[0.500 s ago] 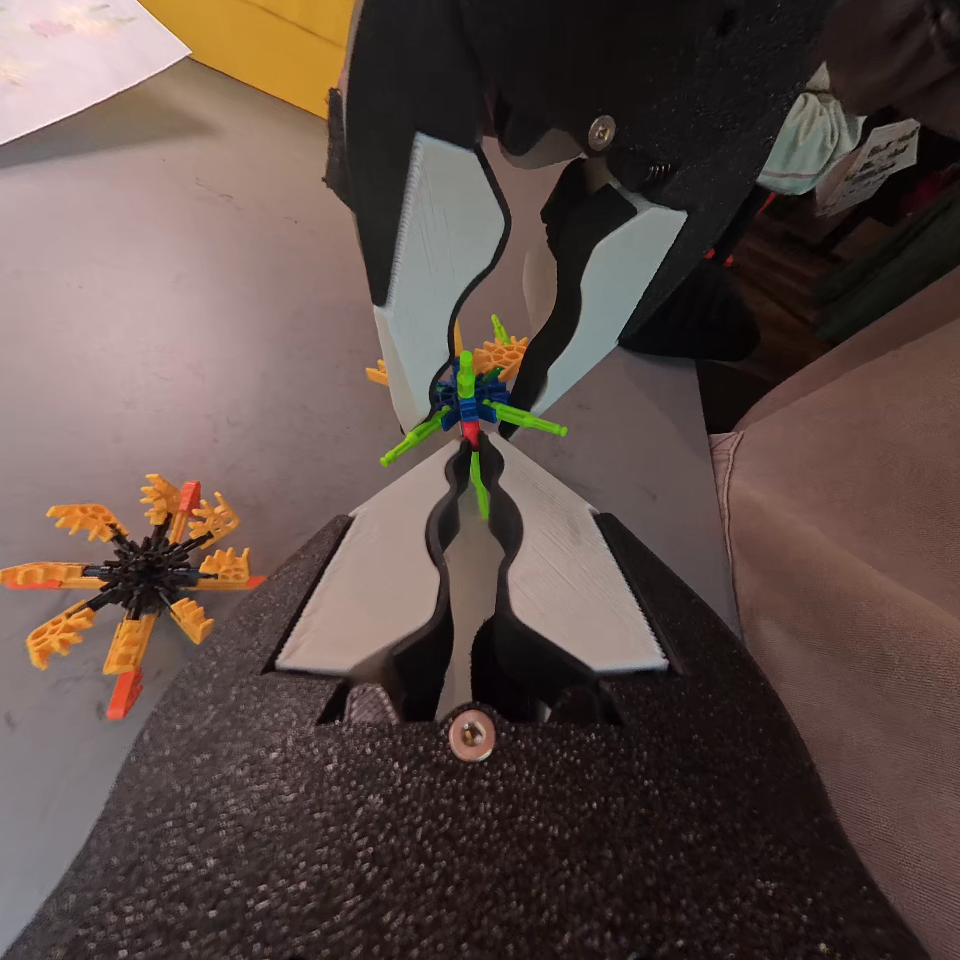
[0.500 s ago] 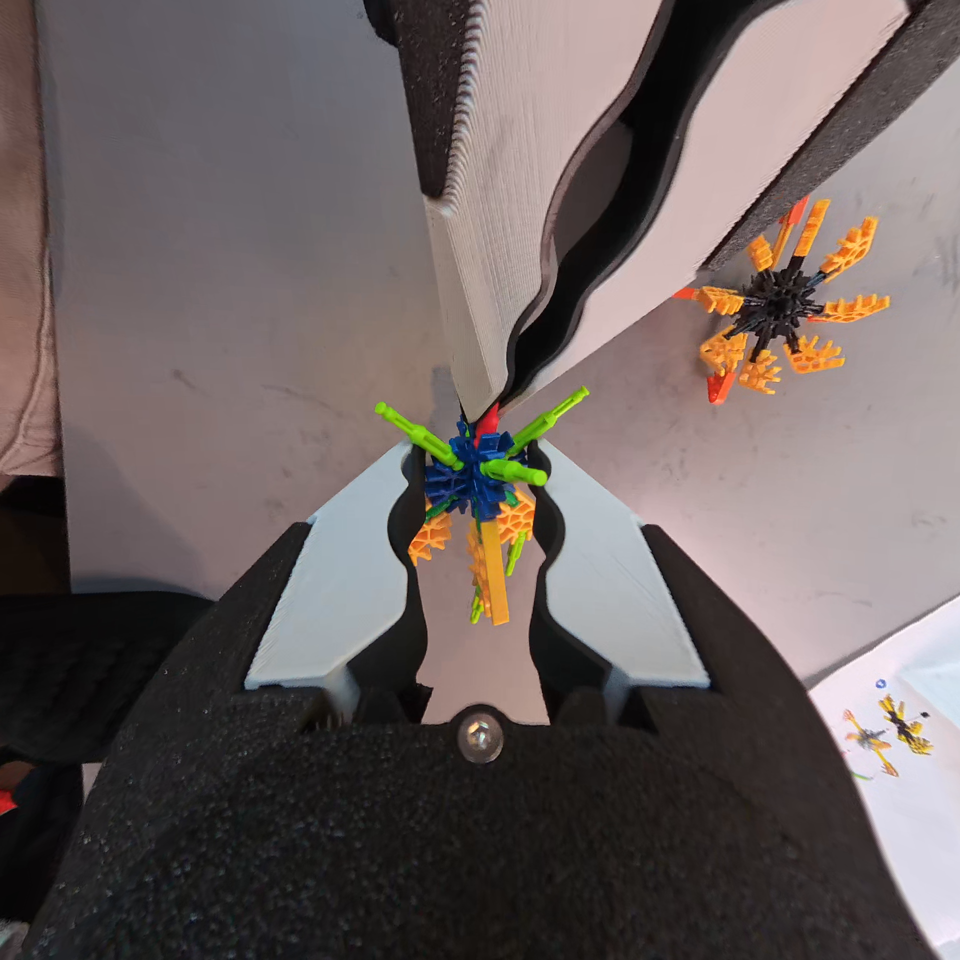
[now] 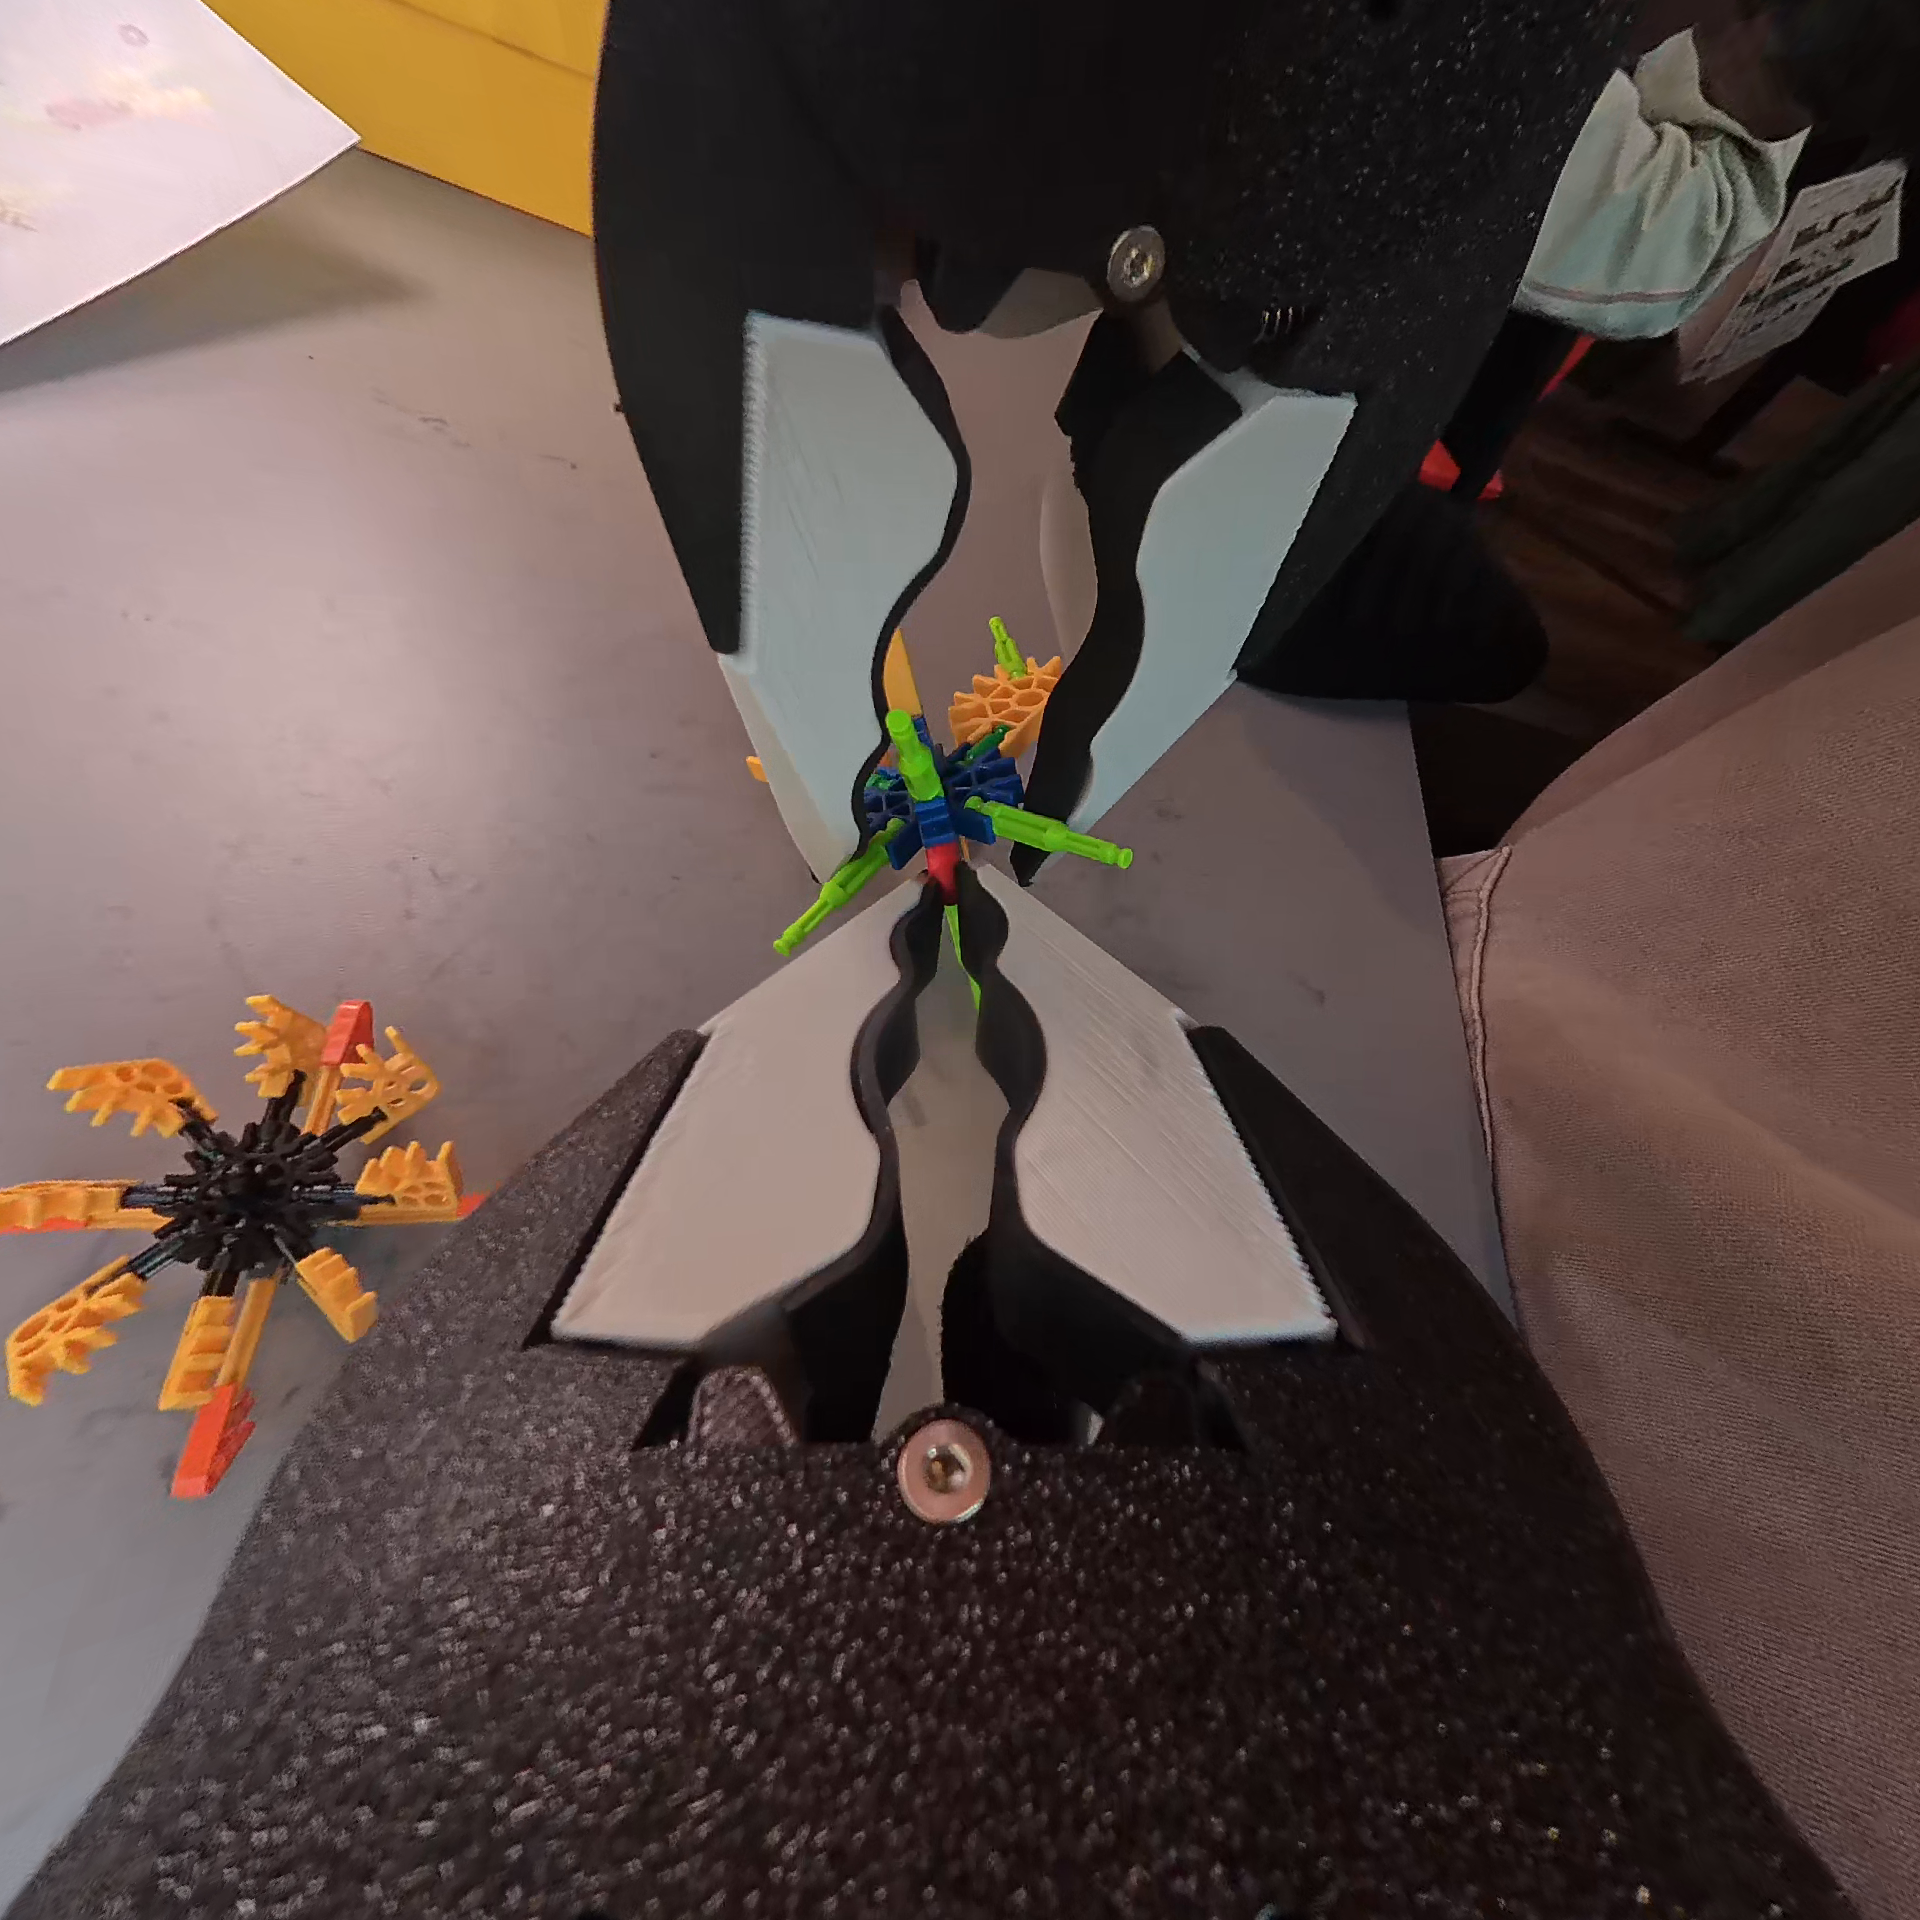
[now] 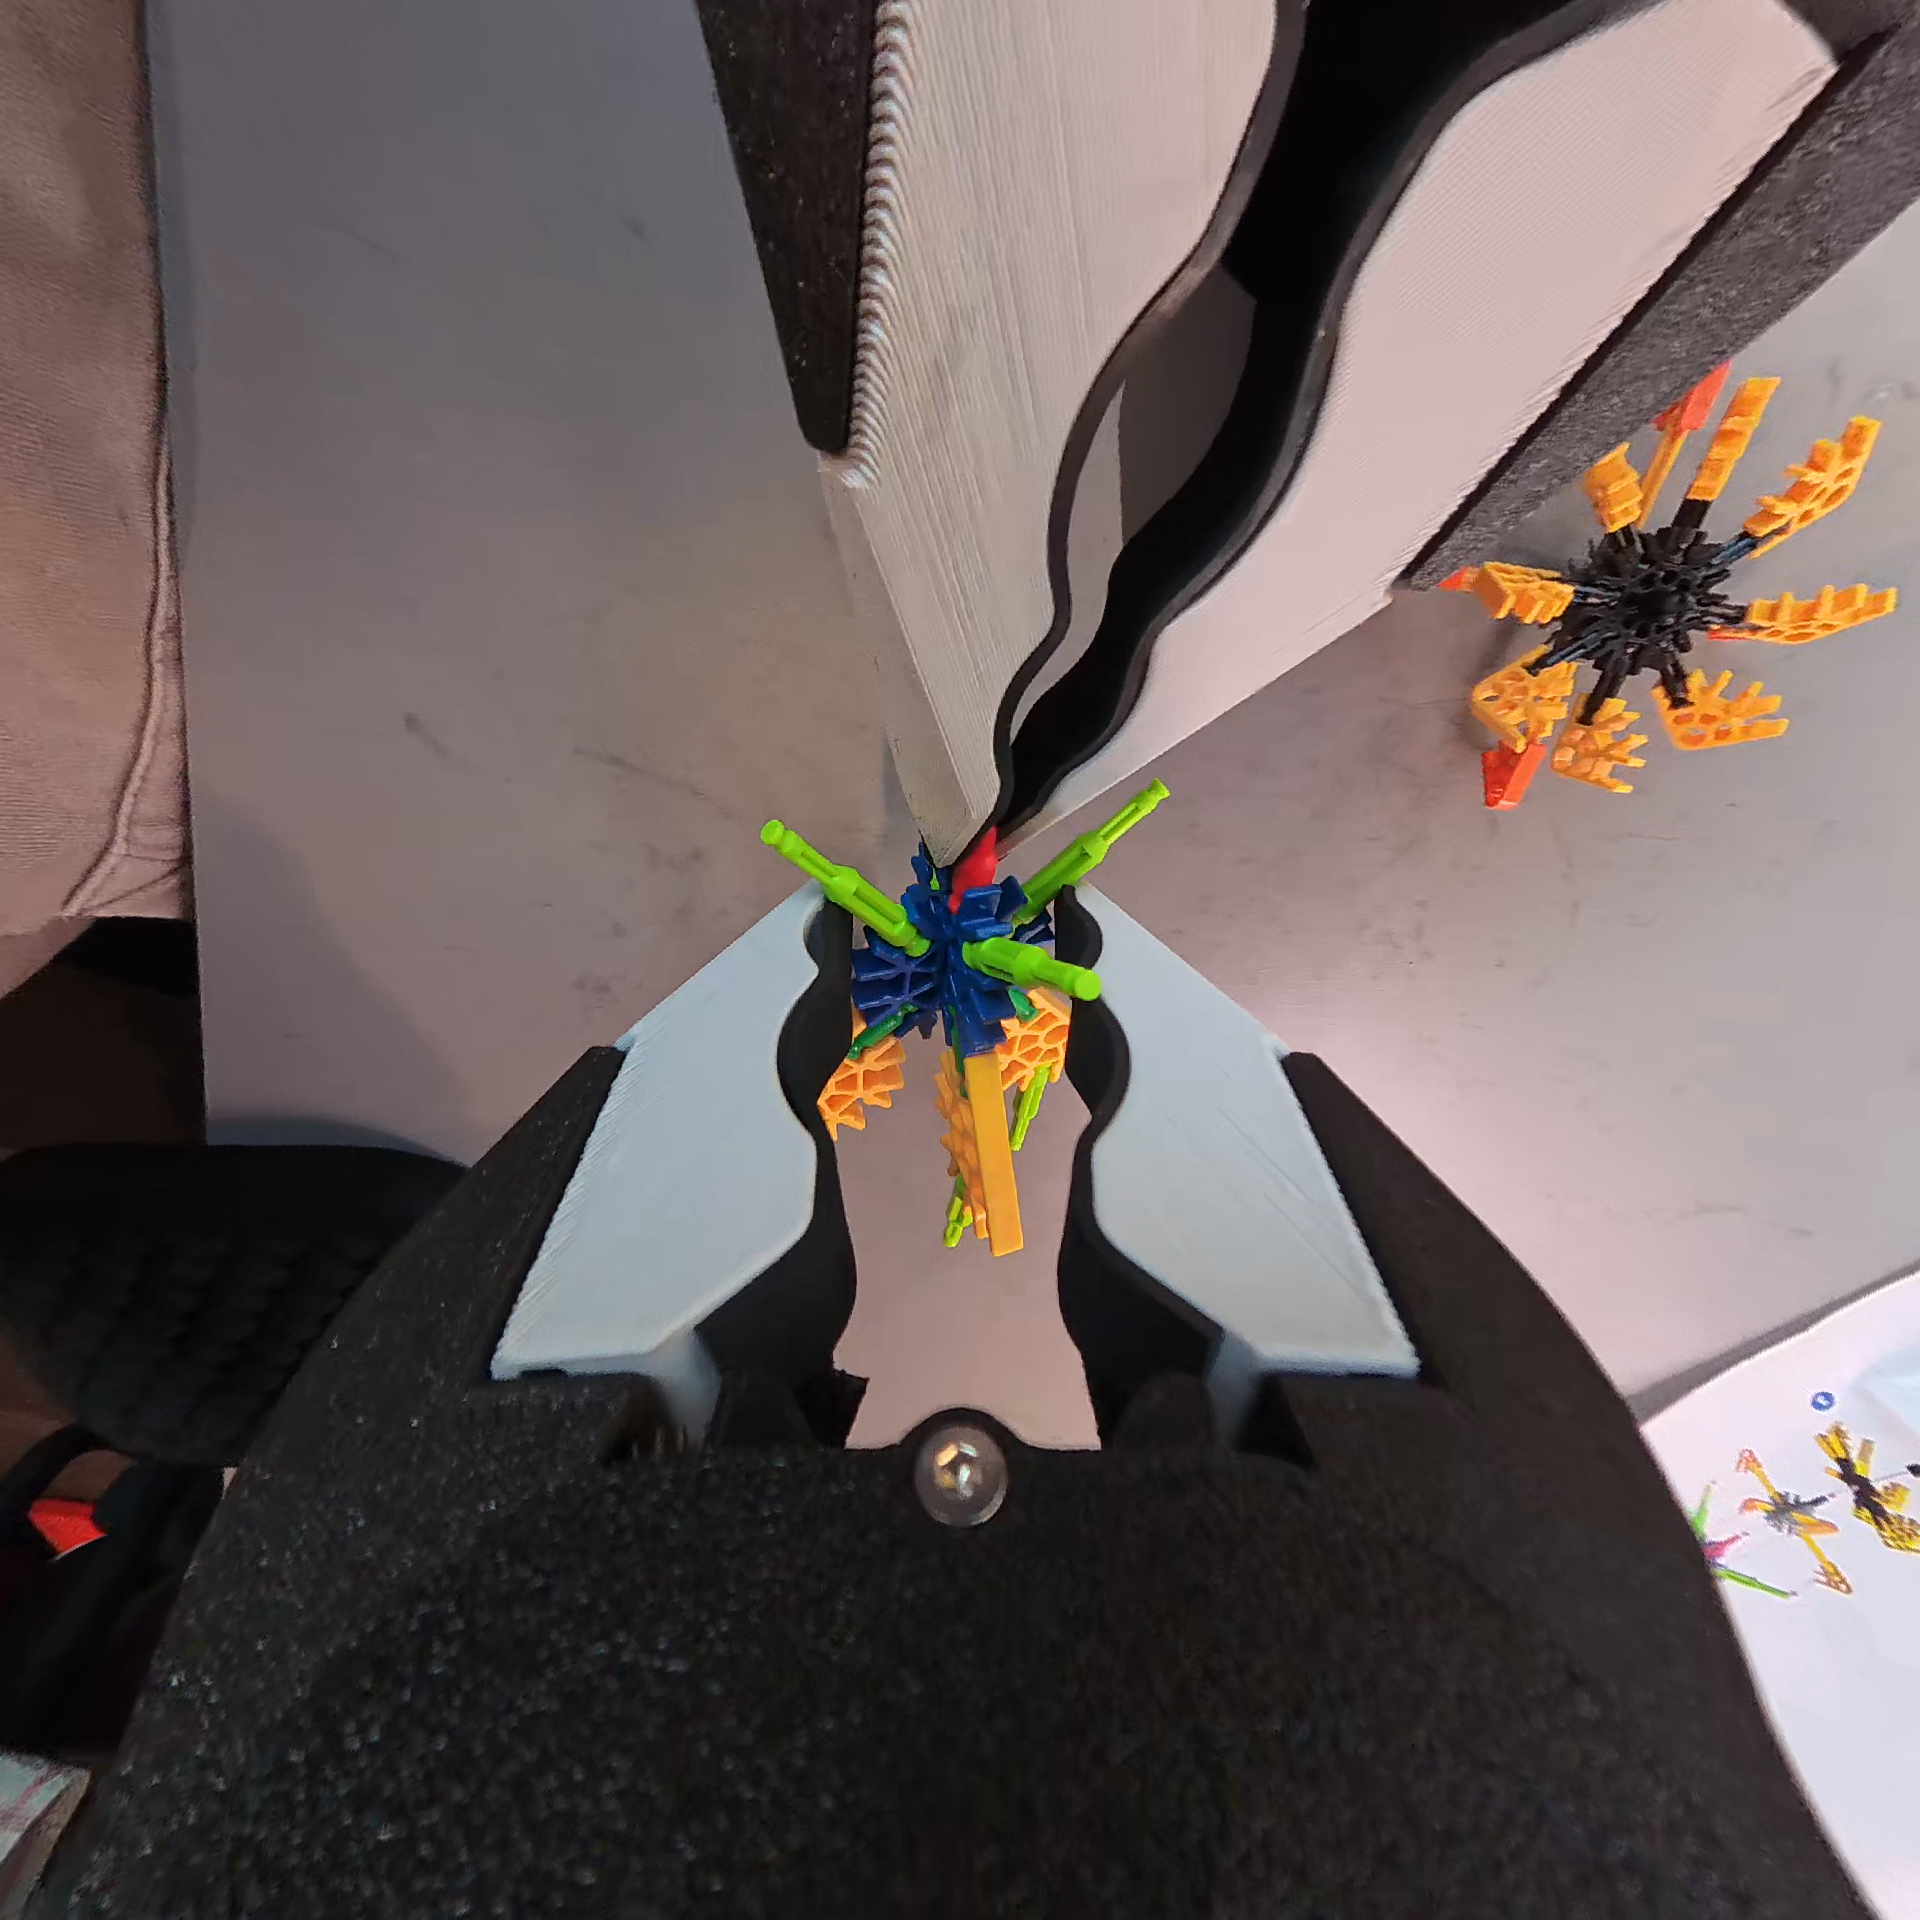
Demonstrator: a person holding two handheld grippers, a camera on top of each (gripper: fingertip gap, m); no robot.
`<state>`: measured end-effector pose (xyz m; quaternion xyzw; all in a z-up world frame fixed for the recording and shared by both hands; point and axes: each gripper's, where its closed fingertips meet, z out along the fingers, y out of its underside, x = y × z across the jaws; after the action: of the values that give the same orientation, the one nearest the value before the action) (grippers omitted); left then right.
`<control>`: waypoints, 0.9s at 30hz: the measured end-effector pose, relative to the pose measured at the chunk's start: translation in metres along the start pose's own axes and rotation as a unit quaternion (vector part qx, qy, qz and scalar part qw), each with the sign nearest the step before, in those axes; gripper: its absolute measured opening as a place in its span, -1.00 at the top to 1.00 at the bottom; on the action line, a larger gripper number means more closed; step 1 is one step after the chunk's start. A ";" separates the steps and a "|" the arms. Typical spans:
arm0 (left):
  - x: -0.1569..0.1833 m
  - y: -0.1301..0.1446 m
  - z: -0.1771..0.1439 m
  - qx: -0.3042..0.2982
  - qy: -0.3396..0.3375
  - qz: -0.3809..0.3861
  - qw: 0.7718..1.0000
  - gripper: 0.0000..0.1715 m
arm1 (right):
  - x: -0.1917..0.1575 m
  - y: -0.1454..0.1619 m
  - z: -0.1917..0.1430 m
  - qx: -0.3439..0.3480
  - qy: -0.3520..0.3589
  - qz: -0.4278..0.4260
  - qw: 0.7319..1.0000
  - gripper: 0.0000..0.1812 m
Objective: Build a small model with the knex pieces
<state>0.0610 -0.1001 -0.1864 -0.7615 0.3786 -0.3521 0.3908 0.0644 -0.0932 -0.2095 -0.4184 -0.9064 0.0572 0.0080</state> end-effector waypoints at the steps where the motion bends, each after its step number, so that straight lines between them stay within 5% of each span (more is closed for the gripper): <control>1: 0.000 0.000 0.000 -0.001 0.001 0.003 1.000 0.97 | -0.001 0.000 0.000 0.000 0.000 -0.001 1.000 0.62; 4: -0.001 -0.002 -0.005 0.008 0.005 0.011 1.000 0.97 | 0.002 0.000 -0.003 0.006 0.019 0.011 1.000 0.58; 8: -0.003 -0.002 -0.009 0.009 0.003 0.027 1.000 0.97 | -0.001 0.004 -0.016 0.025 0.018 0.033 0.999 0.26; 17: -0.008 0.003 -0.010 -0.002 -0.010 0.054 0.999 0.97 | 0.005 0.030 -0.040 0.076 0.084 0.085 0.990 0.25; 22: -0.011 0.006 -0.010 -0.005 -0.003 0.046 0.999 0.97 | 0.001 0.059 -0.030 0.080 0.137 0.080 0.984 0.28; 27: -0.012 0.008 -0.008 -0.008 -0.002 0.043 0.999 0.97 | -0.004 0.066 -0.009 0.159 0.138 0.113 0.971 0.45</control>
<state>0.0465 -0.0959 -0.1924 -0.7480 0.4131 -0.3307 0.4005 0.1174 -0.0526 -0.2076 -0.5158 -0.8225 0.1426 0.1929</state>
